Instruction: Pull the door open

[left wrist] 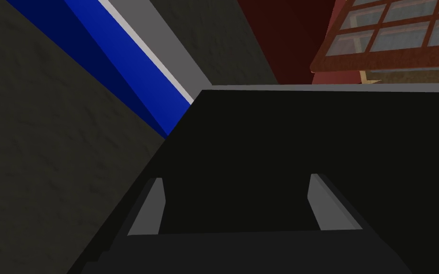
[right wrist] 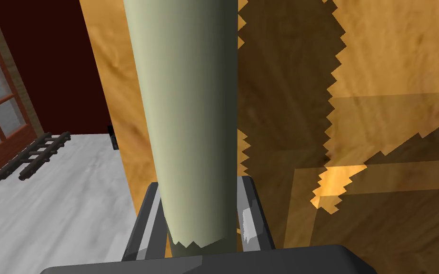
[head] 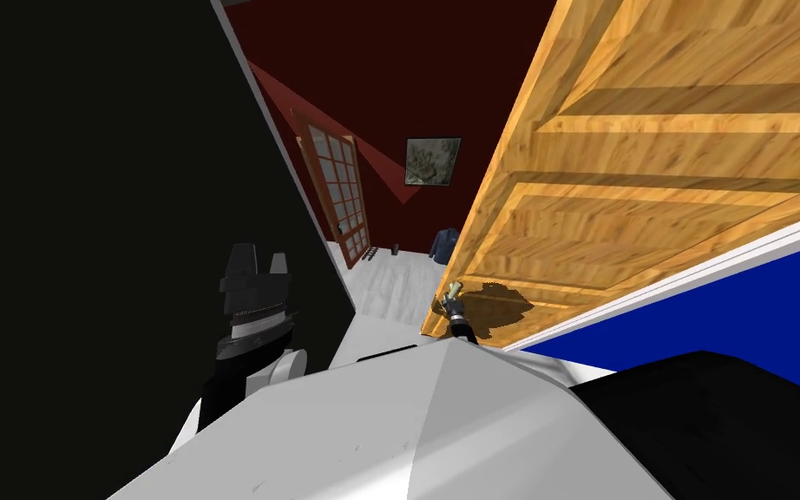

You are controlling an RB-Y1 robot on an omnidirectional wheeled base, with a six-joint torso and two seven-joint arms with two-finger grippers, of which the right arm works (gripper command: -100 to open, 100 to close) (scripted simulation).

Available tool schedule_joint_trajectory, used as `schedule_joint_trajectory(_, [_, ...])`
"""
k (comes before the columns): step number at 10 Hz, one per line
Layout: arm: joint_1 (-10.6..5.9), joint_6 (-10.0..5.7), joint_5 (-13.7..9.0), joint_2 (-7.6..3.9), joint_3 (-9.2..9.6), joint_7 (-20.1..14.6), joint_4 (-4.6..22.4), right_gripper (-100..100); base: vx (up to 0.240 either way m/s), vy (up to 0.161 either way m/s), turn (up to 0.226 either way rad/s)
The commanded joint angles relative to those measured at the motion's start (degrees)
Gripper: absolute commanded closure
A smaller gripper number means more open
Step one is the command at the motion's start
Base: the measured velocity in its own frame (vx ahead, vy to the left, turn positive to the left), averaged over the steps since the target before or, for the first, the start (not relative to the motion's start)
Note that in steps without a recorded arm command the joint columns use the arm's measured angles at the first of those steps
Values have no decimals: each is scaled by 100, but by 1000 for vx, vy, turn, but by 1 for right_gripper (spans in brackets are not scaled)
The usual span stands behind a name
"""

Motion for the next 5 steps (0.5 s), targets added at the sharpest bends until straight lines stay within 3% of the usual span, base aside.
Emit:
schedule_joint_trajectory(1, [63, -39, 50, -66, 122, -104, -37, 100, -188, -7, 94])
schedule_joint_trajectory(5, [180, -153, 171, -277, 412, -376, -143, 100, -211, -29, 102])
